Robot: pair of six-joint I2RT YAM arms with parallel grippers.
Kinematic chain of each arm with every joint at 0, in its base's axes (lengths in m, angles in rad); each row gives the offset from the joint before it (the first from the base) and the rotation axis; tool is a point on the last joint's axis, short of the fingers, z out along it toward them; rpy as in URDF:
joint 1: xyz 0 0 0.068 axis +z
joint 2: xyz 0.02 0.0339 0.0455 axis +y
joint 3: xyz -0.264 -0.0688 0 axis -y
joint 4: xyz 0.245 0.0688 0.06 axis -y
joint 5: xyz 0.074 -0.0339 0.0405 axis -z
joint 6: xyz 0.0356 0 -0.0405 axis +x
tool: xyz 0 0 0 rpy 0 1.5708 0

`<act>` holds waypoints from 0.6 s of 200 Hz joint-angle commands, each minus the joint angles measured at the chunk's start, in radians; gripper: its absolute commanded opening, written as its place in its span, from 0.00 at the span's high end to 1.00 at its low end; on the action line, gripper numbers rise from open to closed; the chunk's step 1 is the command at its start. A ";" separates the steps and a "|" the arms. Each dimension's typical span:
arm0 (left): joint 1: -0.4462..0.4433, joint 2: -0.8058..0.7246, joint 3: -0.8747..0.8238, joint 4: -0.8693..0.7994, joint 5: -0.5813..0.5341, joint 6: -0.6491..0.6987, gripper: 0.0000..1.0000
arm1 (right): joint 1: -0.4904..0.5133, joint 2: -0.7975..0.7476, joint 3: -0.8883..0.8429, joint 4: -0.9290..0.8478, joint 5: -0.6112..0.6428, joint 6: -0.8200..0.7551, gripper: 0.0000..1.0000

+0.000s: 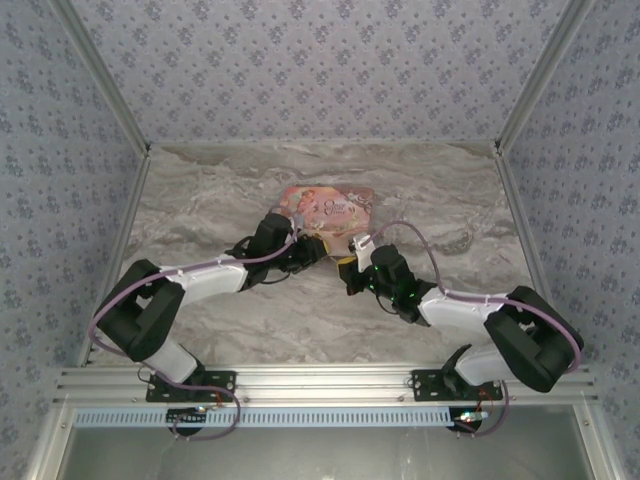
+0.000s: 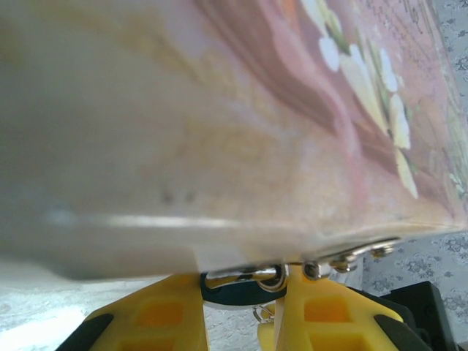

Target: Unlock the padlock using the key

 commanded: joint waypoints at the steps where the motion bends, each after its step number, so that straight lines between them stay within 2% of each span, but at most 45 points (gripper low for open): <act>1: -0.007 -0.036 0.049 0.041 0.019 -0.039 0.90 | 0.004 0.024 -0.003 0.051 0.016 -0.012 1.00; 120: -0.007 -0.027 0.063 0.026 0.022 -0.039 0.90 | 0.003 0.051 0.022 0.082 0.000 -0.004 1.00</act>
